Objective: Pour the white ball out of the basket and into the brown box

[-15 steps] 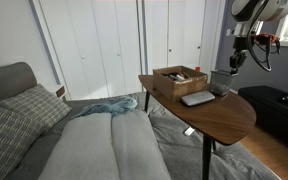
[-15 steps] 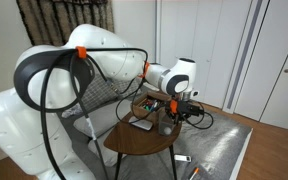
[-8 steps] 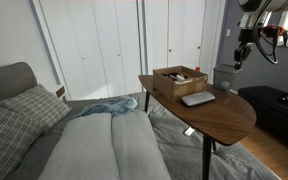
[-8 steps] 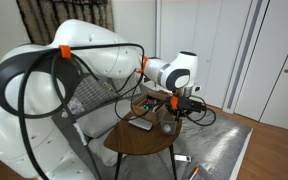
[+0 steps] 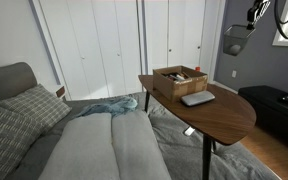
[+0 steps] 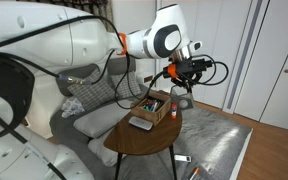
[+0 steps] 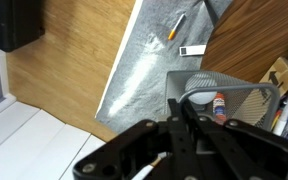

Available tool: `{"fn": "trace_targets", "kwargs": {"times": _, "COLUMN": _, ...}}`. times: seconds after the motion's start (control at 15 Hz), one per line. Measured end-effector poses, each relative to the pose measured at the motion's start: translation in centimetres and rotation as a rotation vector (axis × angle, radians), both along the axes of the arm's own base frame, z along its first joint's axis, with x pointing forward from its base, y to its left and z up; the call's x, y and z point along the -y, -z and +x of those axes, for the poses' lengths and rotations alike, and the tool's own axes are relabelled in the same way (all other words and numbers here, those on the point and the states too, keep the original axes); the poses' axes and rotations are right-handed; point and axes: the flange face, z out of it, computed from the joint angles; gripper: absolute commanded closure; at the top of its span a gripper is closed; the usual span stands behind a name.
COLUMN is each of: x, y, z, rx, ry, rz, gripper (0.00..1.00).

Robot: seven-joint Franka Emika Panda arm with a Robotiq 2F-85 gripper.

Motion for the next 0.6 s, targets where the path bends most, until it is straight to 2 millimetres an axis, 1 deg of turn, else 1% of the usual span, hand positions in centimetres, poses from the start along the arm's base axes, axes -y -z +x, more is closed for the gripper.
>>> {"fn": "trace_targets", "kwargs": {"times": 0.07, "x": -0.1, "y": 0.1, "z": 0.0, "rx": -0.005, "ry": -0.002, "rz": 0.002, "gripper": 0.93}}
{"fn": "trace_targets", "kwargs": {"times": 0.2, "x": 0.5, "y": 1.1, "z": 0.1, "rx": -0.024, "ry": 0.006, "rz": 0.009, "gripper": 0.93}}
{"fn": "trace_targets", "kwargs": {"times": 0.27, "x": 0.7, "y": 1.4, "z": 0.2, "rx": -0.029, "ry": 0.008, "rz": 0.012, "gripper": 0.98}}
{"fn": "trace_targets", "kwargs": {"times": 0.4, "x": 0.8, "y": 1.6, "z": 0.3, "rx": -0.034, "ry": 0.010, "rz": 0.013, "gripper": 0.98}}
{"fn": "trace_targets", "kwargs": {"times": 0.53, "x": 0.1, "y": 1.4, "z": 0.9, "rx": -0.053, "ry": 0.011, "rz": -0.060, "gripper": 0.98}}
{"fn": "trace_targets", "kwargs": {"times": 0.6, "x": -0.9, "y": 1.0, "z": 1.7, "rx": -0.063, "ry": 0.011, "rz": -0.115, "gripper": 0.98}}
